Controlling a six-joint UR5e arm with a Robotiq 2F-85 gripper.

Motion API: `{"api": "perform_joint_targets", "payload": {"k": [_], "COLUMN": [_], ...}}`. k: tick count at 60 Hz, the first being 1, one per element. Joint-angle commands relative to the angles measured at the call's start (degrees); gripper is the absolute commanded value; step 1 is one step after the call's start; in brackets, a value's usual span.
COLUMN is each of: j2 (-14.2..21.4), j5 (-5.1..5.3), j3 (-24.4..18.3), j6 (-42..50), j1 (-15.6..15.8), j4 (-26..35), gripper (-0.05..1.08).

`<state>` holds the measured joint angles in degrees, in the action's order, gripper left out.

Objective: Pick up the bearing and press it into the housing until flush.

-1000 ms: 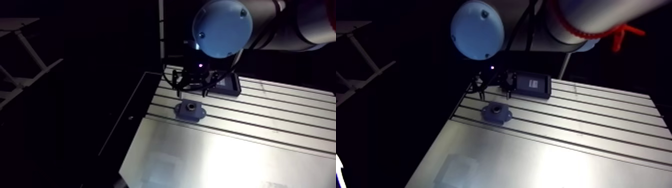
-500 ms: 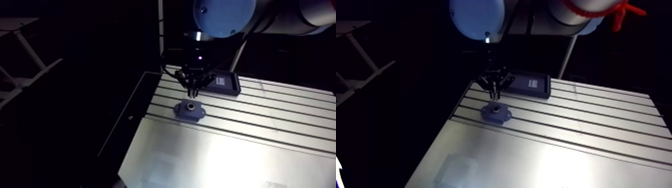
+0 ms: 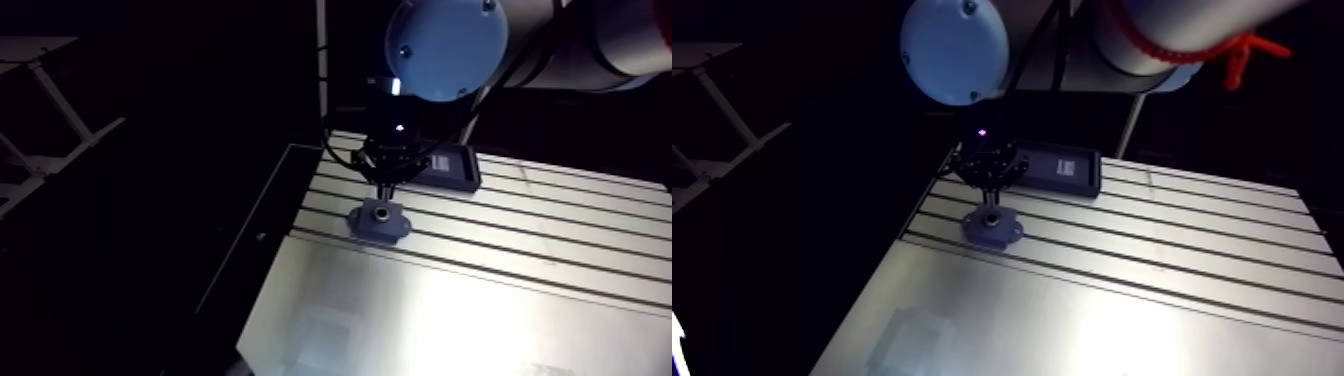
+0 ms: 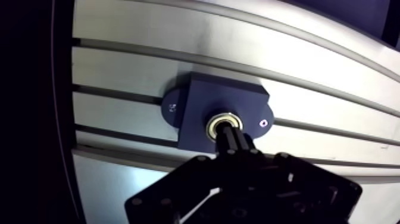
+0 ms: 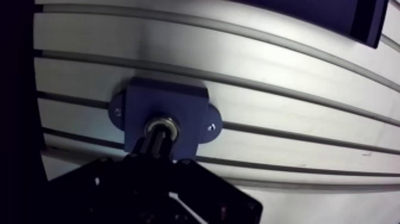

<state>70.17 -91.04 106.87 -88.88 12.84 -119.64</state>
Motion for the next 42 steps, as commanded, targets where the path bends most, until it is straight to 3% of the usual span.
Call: {"api": "perform_joint_targets", "payload": {"k": [1, 42], "j2": [-0.16, -0.97], "j5": [-0.15, -0.15], "j3": [0.66, 2.16], "j6": [0.14, -0.46], "j1": [0.00, 0.09], "j4": [-0.29, -2.40], "gripper": [1.08, 1.08]}}
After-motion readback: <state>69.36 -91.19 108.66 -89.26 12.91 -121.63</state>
